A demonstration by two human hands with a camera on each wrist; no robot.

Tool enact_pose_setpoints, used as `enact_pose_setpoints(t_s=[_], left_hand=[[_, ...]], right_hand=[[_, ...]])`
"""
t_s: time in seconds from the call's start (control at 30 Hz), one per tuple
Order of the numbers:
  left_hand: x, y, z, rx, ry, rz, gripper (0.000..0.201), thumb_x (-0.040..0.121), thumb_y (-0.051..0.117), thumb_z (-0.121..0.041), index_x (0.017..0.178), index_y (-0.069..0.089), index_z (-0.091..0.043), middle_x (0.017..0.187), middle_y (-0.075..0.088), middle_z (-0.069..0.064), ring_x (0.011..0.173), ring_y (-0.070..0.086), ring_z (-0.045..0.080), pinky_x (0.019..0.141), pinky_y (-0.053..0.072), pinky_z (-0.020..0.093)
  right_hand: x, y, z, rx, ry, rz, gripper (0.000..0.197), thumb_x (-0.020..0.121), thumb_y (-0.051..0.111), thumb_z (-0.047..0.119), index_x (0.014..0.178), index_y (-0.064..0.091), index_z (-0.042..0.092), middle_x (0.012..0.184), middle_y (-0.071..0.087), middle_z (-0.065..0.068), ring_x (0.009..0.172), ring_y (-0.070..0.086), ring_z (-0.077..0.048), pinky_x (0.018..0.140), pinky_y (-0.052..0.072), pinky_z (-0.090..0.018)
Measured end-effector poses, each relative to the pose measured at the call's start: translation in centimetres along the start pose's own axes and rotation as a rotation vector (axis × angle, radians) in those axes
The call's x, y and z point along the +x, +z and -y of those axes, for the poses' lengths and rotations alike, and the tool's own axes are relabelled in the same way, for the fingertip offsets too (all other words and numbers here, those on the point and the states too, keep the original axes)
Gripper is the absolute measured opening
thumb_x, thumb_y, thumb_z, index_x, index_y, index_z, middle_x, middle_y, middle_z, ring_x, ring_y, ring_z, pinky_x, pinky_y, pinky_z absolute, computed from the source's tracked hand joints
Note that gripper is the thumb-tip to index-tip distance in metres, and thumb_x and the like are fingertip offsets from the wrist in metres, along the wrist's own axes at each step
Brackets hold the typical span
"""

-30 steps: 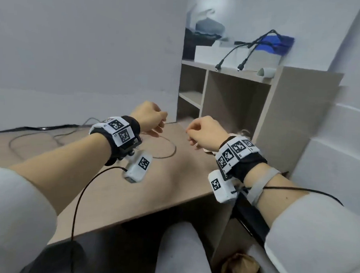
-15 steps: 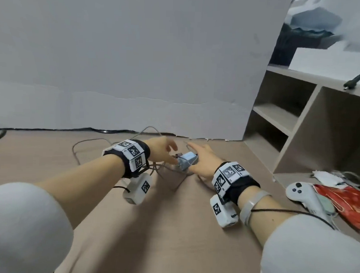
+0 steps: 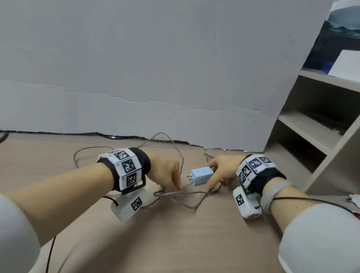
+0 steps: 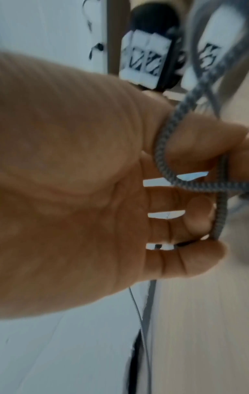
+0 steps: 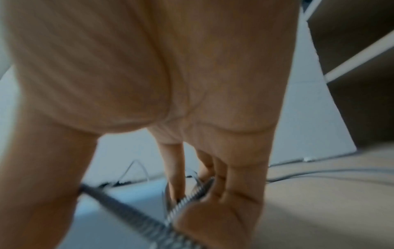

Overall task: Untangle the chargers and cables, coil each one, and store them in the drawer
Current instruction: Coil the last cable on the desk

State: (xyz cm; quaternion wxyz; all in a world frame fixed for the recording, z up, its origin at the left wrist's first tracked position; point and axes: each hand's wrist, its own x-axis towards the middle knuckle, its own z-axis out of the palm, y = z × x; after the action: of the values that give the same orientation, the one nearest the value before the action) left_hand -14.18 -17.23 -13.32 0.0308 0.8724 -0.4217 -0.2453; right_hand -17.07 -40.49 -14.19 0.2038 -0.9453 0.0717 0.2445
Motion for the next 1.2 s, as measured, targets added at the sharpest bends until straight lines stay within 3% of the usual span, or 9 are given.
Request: enact_pose_setpoints(t_s=[0.1, 0.3, 0.5, 0.6, 0.77, 0.87, 0.97, 1.1, 1.2], left_hand=[[-0.2, 0.5, 0.3, 0.139, -0.027, 0.111, 0.005, 0.087, 0.073, -0.033, 0.085, 0.075, -0.029, 0.057, 0.057, -0.022, 0.063, 0.049, 0.002, 0.062, 0.04, 0.019], [-1.3, -0.7, -0.4, 0.26, 0.014, 0.136, 0.012, 0.087, 0.071, -0.029, 0.08, 0.072, -0.019, 0.067, 0.063, -0.005, 0.062, 0.053, 0.011, 0.061, 0.044, 0.025], [-2.9, -8.9, -1.0, -0.16, 0.056, -0.699, 0.057, 0.083, 0.078, -0.047, 0.13, 0.056, -0.023, 0.114, 0.058, -0.013, 0.105, 0.057, 0.011, 0.082, 0.047, 0.024], [-2.6, -9.8, -1.8, -0.248, 0.103, -0.557, 0.08, 0.078, 0.082, -0.047, 0.143, 0.04, -0.024, 0.125, 0.057, -0.011, 0.111, 0.061, 0.015, 0.094, 0.051, 0.033], [-3.3, -10.1, -0.9, -0.487, 0.202, -0.576, 0.048, 0.095, 0.069, -0.019, 0.139, 0.049, -0.021, 0.115, 0.065, 0.006, 0.078, 0.075, 0.02, 0.062, 0.061, 0.033], [-4.0, -10.7, 1.0, -0.589, 0.116, -0.738, 0.066, 0.096, 0.064, -0.013, 0.154, 0.032, -0.021, 0.12, 0.065, 0.009, 0.072, 0.07, 0.021, 0.056, 0.058, 0.032], [-4.4, -11.1, 3.8, -0.663, -0.022, -0.995, 0.044, 0.096, 0.054, -0.007, 0.14, 0.05, -0.012, 0.099, 0.071, 0.008, 0.064, 0.062, 0.018, 0.054, 0.055, 0.031], [-4.6, -11.0, 7.8, -0.873, -0.231, -1.296, 0.024, 0.095, 0.045, -0.006, 0.11, 0.064, -0.009, 0.077, 0.062, 0.006, 0.056, 0.056, 0.02, 0.051, 0.05, 0.029], [-5.0, -10.8, 11.1, -1.067, -0.361, -1.415, 0.026, 0.095, 0.046, -0.01, 0.113, 0.064, -0.004, 0.075, 0.062, 0.009, 0.053, 0.057, 0.023, 0.052, 0.05, 0.031]], right_hand=[[-0.5, -1.7, -0.5, 0.135, 0.003, 0.06, 0.037, 0.071, 0.089, 0.022, 0.105, 0.076, 0.019, 0.089, 0.071, -0.006, 0.06, 0.056, -0.015, 0.058, 0.047, -0.027], [0.1, -3.2, 1.1, 0.072, -0.091, -0.339, 0.022, 0.085, 0.079, 0.019, 0.105, 0.077, 0.01, 0.063, 0.055, 0.001, 0.052, 0.044, -0.011, 0.042, 0.035, -0.017], [-4.5, -5.7, 5.0, 0.212, -0.367, -0.459, 0.018, 0.088, 0.077, 0.014, 0.105, 0.075, 0.011, 0.075, 0.058, 0.0, 0.06, 0.051, -0.011, 0.054, 0.048, -0.023], [-6.6, -6.0, 7.5, 0.215, -0.503, -0.443, 0.024, 0.085, 0.075, 0.005, 0.108, 0.073, 0.011, 0.077, 0.064, 0.0, 0.059, 0.056, -0.008, 0.06, 0.051, -0.025], [-7.0, -6.7, 8.5, 0.292, -0.52, -0.63, 0.043, 0.084, 0.058, -0.007, 0.116, 0.063, 0.021, 0.112, 0.065, -0.002, 0.067, 0.056, -0.015, 0.054, 0.047, -0.025], [-6.1, -6.8, 8.0, 0.383, -0.412, -0.906, 0.051, 0.083, 0.058, -0.005, 0.126, 0.048, 0.022, 0.127, 0.048, -0.007, 0.091, 0.053, -0.017, 0.063, 0.043, -0.021], [-4.8, -6.6, 7.2, 0.352, -0.305, -0.961, 0.055, 0.084, 0.063, 0.002, 0.132, 0.046, 0.021, 0.13, 0.045, -0.008, 0.1, 0.052, -0.02, 0.078, 0.043, -0.027], [-3.6, -6.2, 6.0, 0.182, -0.093, -1.012, 0.016, 0.088, 0.064, 0.016, 0.104, 0.065, 0.016, 0.116, 0.066, -0.01, 0.102, 0.061, -0.028, 0.086, 0.046, -0.031], [-2.8, -6.0, 4.7, 0.101, -0.018, -0.956, 0.017, 0.094, 0.06, 0.017, 0.091, 0.071, 0.005, 0.096, 0.074, -0.015, 0.095, 0.067, -0.034, 0.079, 0.05, -0.033]])
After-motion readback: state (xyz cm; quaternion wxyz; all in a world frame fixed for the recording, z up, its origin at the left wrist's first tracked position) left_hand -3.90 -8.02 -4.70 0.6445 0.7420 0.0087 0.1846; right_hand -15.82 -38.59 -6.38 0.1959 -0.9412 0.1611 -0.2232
